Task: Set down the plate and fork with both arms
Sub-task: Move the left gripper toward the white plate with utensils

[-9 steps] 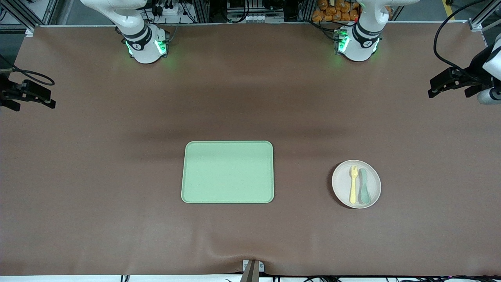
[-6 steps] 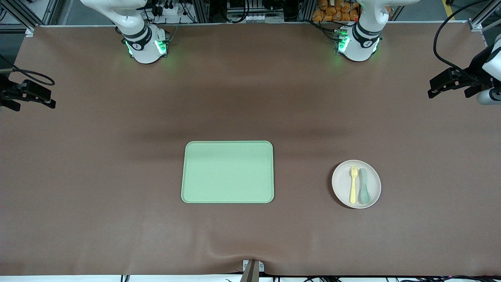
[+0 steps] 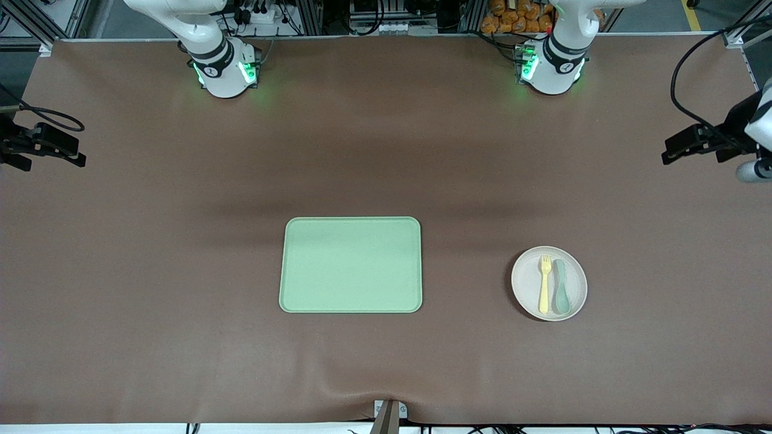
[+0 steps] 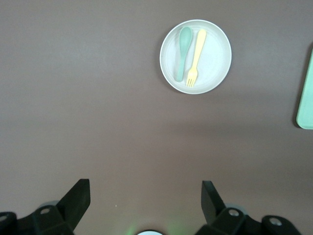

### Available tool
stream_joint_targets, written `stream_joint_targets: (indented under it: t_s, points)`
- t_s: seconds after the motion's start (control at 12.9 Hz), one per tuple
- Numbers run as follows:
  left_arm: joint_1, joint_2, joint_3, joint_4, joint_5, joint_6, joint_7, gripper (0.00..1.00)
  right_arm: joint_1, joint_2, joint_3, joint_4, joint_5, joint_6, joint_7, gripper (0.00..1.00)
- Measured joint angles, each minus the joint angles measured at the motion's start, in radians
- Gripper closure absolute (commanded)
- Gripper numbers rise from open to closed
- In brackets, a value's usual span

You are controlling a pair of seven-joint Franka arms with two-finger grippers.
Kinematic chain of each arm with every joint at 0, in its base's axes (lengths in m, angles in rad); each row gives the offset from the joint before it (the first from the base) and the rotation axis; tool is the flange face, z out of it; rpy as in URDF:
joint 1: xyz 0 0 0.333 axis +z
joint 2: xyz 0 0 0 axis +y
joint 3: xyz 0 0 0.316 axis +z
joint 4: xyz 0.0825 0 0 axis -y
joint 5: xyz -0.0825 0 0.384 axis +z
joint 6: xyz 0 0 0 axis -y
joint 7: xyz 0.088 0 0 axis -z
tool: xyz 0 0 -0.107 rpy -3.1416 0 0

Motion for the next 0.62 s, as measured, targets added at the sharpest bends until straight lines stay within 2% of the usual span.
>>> stream_joint_targets:
  t_s: [0.31,0.62]
  points:
    - [0.012,0.131,0.000,0.004,-0.008,0.081,0.000,0.00,0.000,0.000,0.000,0.000,0.000,0.000,0.000,0.00]
    - [0.092,0.248,0.002,0.006,-0.122,0.168,0.041,0.00,0.000,0.000,0.000,-0.001,0.000,0.000,0.000,0.00]
